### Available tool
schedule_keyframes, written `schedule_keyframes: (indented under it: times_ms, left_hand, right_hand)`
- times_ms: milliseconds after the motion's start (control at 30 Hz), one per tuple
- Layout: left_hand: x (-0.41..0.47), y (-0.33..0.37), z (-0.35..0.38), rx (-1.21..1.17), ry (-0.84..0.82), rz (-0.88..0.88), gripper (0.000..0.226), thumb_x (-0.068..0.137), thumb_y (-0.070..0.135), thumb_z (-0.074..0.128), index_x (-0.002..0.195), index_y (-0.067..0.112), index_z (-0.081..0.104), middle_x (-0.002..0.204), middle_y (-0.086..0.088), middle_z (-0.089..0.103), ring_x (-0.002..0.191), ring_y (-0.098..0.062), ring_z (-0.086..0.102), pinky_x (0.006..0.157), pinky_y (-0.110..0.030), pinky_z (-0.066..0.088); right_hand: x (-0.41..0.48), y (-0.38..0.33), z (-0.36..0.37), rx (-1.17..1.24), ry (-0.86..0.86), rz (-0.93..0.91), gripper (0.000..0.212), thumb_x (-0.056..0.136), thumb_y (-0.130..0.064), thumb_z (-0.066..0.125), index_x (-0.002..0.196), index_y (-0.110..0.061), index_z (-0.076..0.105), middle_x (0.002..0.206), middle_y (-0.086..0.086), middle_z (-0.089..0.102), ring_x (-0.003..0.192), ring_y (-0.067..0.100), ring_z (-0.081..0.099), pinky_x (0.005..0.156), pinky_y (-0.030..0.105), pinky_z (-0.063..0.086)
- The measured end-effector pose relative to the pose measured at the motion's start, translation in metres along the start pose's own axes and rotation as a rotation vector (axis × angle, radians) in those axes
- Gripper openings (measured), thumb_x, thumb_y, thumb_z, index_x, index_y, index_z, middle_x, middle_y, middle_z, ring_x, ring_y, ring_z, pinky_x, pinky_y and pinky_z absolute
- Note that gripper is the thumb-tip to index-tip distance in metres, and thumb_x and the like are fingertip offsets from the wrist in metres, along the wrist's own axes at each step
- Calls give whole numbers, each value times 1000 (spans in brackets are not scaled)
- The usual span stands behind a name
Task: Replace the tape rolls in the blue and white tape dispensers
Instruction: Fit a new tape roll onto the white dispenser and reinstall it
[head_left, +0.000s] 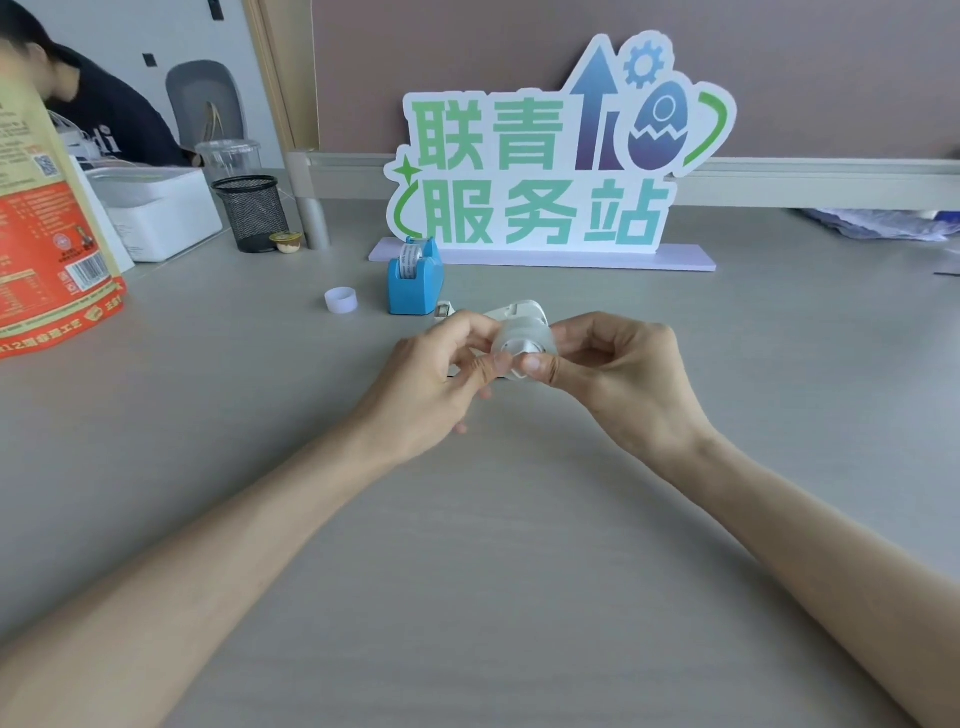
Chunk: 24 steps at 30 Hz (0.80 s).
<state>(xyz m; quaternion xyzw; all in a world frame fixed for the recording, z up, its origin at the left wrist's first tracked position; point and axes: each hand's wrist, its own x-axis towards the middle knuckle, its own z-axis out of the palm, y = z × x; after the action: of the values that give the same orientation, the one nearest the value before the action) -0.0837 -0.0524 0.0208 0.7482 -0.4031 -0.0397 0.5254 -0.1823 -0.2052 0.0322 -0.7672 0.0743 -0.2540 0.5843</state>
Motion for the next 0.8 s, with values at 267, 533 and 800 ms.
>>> schedule_keyframes:
  times_ms: [267, 533, 800]
  left_hand:
    - [-1, -1, 2, 160, 134, 99, 9, 92, 27, 61, 98, 21, 62, 60, 2, 55, 59, -21, 50, 60, -32, 44]
    - [-4, 2, 5, 201, 192, 139, 9, 91, 27, 61, 96, 20, 62, 60, -11, 56, 59, -28, 51, 63, -41, 42]
    - [-1, 6, 1, 17, 125, 90, 6, 92, 25, 61, 97, 25, 65, 77, 14, 65, 58, -23, 54, 55, -39, 50]
  right_hand:
    - [-3, -1, 8, -68, 102, -4, 20, 70, -24, 86, 84, -18, 74, 79, -5, 76, 78, 11, 73, 80, 33, 60]
    - [-4, -2, 7, -83, 110, -18, 15, 71, -24, 85, 81, -21, 74, 78, -8, 76, 77, 7, 73, 80, 35, 59]
    - [-2, -6, 1, -11, 17, -13, 24, 68, -27, 85, 81, -13, 72, 79, -1, 76, 77, 13, 73, 78, 34, 60]
